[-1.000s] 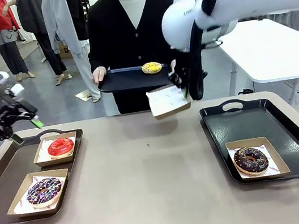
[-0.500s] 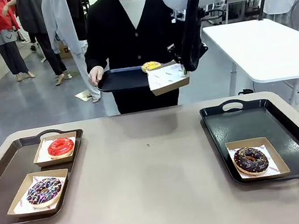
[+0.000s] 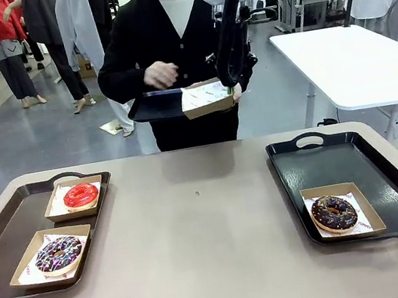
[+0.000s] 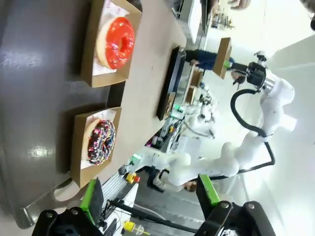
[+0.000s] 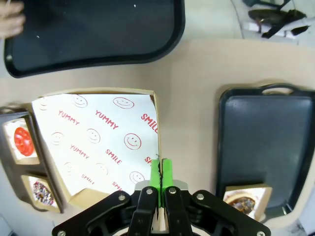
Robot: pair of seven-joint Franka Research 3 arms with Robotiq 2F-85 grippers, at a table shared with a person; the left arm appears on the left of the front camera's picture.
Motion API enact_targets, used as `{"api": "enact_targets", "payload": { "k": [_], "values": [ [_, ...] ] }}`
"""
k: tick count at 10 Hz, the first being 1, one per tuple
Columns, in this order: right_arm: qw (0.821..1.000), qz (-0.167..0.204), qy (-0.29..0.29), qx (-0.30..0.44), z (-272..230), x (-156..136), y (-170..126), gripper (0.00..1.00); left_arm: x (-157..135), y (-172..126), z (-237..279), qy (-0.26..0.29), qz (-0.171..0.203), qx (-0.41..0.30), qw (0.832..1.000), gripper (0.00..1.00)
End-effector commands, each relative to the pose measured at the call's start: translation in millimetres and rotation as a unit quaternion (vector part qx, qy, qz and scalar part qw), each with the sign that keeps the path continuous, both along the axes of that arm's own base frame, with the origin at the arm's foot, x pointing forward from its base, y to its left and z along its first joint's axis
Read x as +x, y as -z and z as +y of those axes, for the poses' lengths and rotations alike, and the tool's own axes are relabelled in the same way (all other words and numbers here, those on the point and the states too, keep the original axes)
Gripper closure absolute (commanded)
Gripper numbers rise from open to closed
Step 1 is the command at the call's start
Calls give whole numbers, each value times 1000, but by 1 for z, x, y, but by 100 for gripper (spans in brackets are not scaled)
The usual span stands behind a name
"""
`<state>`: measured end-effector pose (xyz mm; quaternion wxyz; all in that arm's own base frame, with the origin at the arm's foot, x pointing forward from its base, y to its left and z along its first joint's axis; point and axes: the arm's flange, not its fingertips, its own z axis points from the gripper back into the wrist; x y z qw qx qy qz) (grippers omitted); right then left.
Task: Individually package the donuts and arrange them on the tray.
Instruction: Place the picked Paper togo box on the Handle tray while simultaneously picking up another Paper togo box from the table with the other hand.
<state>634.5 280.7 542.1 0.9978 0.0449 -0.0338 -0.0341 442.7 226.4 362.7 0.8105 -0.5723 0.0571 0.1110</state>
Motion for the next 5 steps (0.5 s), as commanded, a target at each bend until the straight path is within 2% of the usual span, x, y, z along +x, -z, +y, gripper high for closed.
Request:
{"api": "enact_targets", "payload": {
  "k": [1, 5],
  "values": [
    [1000, 14, 15, -5, 13, 21, -8, 100, -20, 5, 16, -43, -9, -15, 999, 0],
    [999, 38, 14, -4, 12, 32, 1, 100, -30, 13, 31, -65, -10, -17, 998, 0]
  ]
}}
